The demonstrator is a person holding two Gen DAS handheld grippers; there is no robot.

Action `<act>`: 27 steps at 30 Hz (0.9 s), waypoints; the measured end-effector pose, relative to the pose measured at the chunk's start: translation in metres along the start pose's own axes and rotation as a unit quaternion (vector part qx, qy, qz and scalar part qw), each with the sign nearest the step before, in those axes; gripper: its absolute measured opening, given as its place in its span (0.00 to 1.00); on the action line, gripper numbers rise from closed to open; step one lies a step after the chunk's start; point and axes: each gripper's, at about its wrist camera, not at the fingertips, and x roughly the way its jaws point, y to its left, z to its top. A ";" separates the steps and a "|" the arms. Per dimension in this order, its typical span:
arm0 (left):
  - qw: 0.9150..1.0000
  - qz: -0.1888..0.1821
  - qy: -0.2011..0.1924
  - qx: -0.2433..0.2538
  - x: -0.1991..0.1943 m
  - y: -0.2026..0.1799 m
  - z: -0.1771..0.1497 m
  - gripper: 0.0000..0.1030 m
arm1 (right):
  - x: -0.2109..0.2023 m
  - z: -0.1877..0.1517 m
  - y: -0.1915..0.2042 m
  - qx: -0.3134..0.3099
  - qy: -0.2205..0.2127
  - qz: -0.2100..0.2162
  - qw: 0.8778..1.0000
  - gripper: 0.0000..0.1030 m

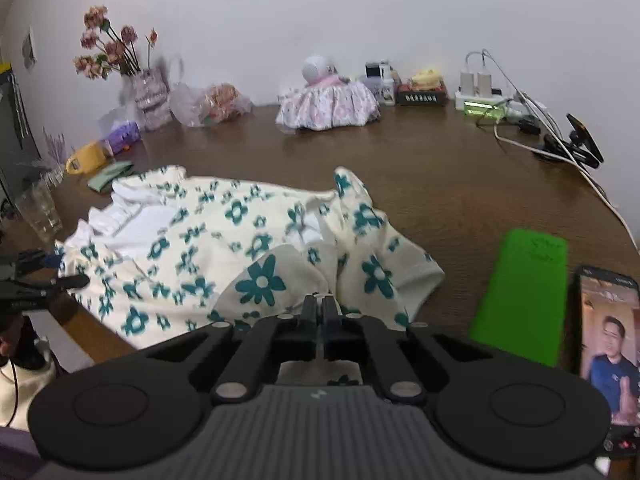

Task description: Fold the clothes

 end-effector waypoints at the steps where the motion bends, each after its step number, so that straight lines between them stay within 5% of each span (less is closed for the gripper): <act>1: 1.000 -0.001 0.000 0.000 0.000 0.000 0.000 0.60 | 0.005 -0.003 0.001 0.002 0.009 -0.008 1.000 0.02; 14: 1.000 0.006 0.001 0.006 0.007 -0.012 0.004 0.62 | 0.028 -0.011 0.005 -0.017 -0.029 -0.112 0.993 0.07; 17: 1.000 0.014 0.009 0.013 -0.002 -0.007 0.006 0.62 | 0.008 -0.017 0.011 -0.034 -0.057 -0.082 0.994 0.14; 20: 1.000 -0.009 -0.015 0.006 -0.020 0.001 0.009 0.64 | -0.012 -0.023 0.014 -0.053 -0.088 -0.033 0.994 0.35; 22: 0.999 -0.033 -0.026 0.007 -0.030 0.006 0.010 0.78 | -0.020 -0.027 0.016 -0.065 -0.103 0.000 0.993 0.45; 27: 0.998 -0.023 0.014 0.054 -0.020 0.002 0.004 0.78 | -0.011 -0.032 0.027 -0.097 -0.092 0.025 0.991 0.48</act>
